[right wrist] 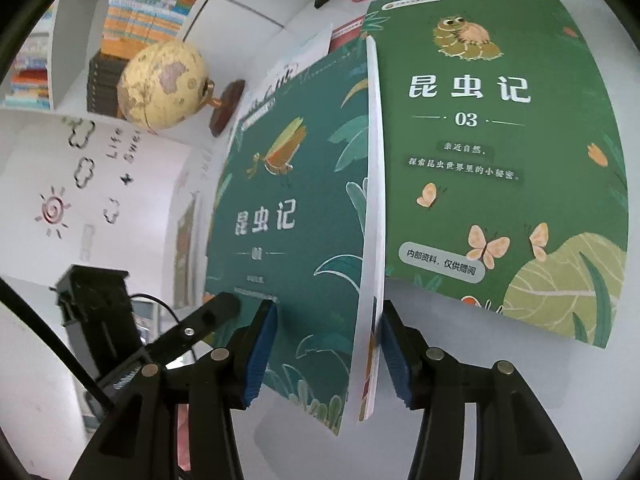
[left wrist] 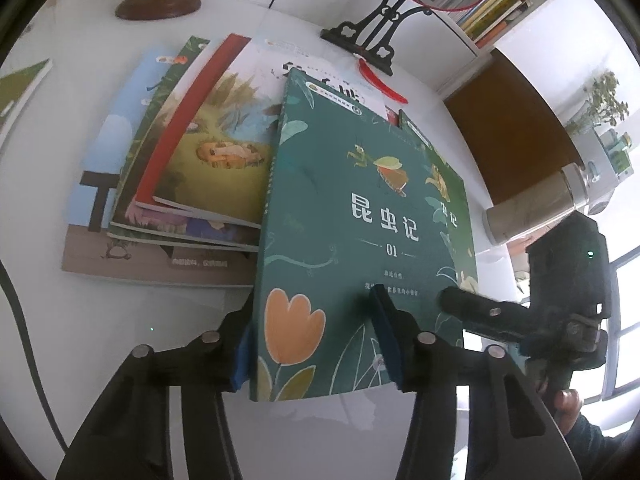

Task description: Organize books

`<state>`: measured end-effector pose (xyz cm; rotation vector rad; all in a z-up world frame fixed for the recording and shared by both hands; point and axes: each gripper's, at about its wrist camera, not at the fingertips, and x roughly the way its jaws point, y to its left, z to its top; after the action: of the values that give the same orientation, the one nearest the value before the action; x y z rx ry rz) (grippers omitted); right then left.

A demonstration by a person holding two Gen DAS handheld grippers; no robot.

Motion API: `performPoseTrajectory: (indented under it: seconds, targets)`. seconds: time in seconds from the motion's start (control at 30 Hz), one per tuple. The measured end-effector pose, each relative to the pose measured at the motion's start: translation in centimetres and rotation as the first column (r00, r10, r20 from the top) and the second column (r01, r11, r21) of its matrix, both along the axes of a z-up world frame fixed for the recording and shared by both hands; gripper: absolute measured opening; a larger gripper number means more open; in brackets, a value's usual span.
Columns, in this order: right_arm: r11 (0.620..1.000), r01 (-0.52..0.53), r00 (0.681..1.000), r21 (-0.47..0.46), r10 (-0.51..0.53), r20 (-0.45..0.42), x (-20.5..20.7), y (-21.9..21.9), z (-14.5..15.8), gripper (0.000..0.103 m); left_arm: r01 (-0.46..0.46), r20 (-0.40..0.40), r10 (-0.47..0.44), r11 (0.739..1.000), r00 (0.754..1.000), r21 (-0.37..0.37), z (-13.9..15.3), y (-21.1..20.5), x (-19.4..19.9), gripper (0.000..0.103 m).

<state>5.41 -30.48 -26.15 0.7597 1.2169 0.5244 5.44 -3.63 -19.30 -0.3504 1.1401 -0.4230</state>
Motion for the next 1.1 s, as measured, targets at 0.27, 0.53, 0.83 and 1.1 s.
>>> performPoseTrajectory:
  seconds: [0.27,0.53,0.83,1.1]
  targets:
    - [0.977,0.006,0.998,0.213,-0.017,0.053,-1.3,-1.8,0.7,0.050,0.000,-0.003,0.000,1.000,1.000,0.003,0.4,0.0,-0.1,0.037]
    - [0.987,0.007,1.000,0.160,-0.009,0.010,-1.1,0.4,-0.9,0.031,-0.006,-0.005,0.006,1.000,1.000,-0.022,0.5,-0.1,-0.5,0.036]
    - [0.927,-0.125,0.932,-0.353,0.232,0.279,-2.8,5.5,6.7,0.018,0.073,0.221,-0.132,0.964,0.966,0.257,5.2,-3.8,-3.2,0.034]
    - [0.916,-0.143,0.890,-0.375,0.285,0.357,-4.2,6.3,10.1,0.018,0.061,0.267,-0.131,0.965,0.955,0.256,8.2,-0.9,-4.4,0.034]
